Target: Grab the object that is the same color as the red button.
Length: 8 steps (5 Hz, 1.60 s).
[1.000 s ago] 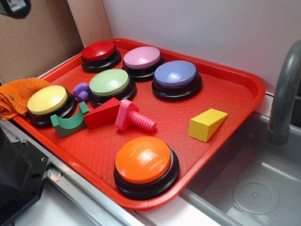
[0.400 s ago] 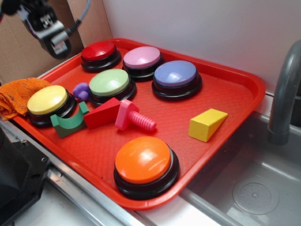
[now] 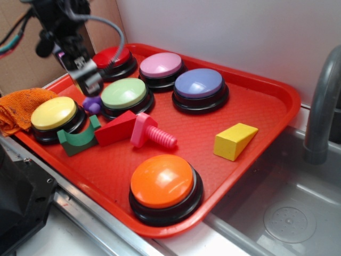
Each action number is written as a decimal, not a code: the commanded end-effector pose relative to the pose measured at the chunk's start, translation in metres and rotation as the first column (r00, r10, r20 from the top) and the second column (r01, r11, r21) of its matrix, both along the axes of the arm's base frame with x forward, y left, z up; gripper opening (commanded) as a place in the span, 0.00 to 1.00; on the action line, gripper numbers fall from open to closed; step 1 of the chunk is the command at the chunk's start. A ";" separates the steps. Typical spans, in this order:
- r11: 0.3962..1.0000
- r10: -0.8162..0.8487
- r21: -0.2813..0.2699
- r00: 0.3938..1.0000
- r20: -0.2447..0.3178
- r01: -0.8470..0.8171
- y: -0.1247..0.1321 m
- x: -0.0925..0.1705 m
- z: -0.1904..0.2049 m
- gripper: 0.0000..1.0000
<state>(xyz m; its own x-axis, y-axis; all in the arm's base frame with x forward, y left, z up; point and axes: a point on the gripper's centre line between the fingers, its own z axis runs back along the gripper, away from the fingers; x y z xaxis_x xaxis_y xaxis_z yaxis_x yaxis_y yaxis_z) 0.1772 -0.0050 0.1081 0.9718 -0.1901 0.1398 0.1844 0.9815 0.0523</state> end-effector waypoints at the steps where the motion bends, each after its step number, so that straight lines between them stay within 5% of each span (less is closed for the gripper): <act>1: 0.998 0.011 0.062 1.000 0.028 -0.012 -0.008 0.011 -0.033 1.00; 7: 0.996 -0.074 0.048 0.997 -0.016 0.074 -0.039 0.023 -0.084 1.00; 8: 0.998 -0.042 0.046 0.999 -0.008 0.042 -0.036 0.023 -0.085 0.26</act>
<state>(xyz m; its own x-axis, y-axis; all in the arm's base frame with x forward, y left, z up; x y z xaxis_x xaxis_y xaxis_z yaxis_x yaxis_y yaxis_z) 0.1929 -0.0385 0.0176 0.9696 -0.2266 0.0919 0.2177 0.9712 0.0973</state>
